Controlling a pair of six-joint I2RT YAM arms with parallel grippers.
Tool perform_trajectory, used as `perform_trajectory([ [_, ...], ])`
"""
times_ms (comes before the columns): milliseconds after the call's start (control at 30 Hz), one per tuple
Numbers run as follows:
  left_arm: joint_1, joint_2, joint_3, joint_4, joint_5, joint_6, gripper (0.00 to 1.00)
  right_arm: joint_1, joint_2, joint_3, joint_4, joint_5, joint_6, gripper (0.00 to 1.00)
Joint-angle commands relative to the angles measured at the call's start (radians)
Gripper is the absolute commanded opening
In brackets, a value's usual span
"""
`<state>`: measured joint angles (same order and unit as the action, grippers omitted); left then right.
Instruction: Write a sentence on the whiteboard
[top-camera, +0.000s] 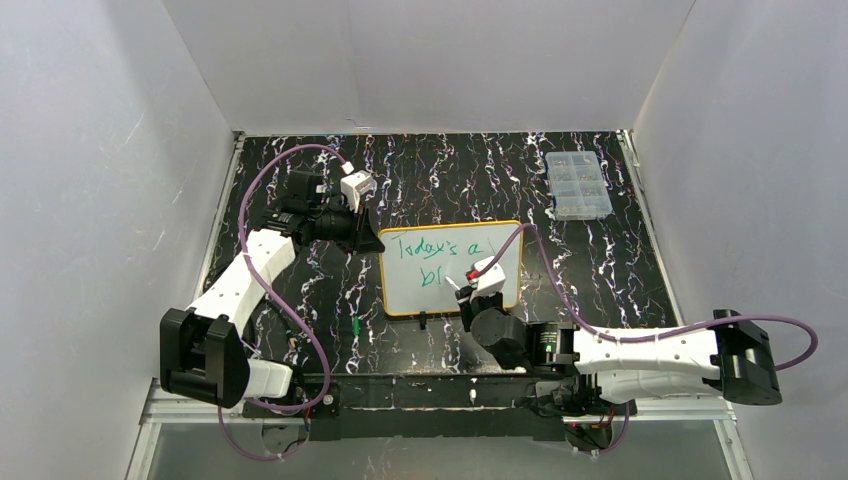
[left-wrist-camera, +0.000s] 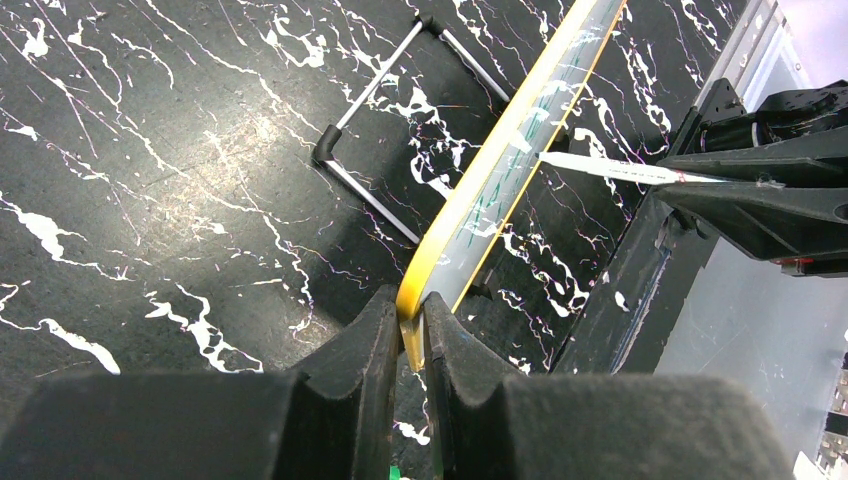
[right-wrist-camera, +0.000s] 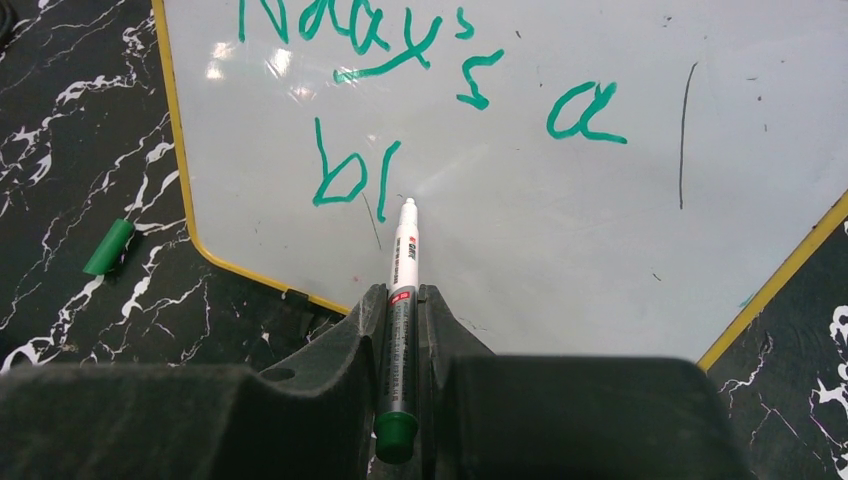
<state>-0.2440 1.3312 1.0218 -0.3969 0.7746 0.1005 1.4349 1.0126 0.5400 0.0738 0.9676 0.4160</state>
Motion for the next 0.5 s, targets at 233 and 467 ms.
perform_trajectory([
  [233,0.006,-0.041,0.007,0.000,0.000,0.011,0.00,0.005,0.039,0.021,-0.010,0.049,0.029,0.01],
  [467,0.006,-0.041,0.007,0.000,0.001,0.011,0.00,0.005,0.014,0.016,-0.056,0.065,0.055,0.01],
])
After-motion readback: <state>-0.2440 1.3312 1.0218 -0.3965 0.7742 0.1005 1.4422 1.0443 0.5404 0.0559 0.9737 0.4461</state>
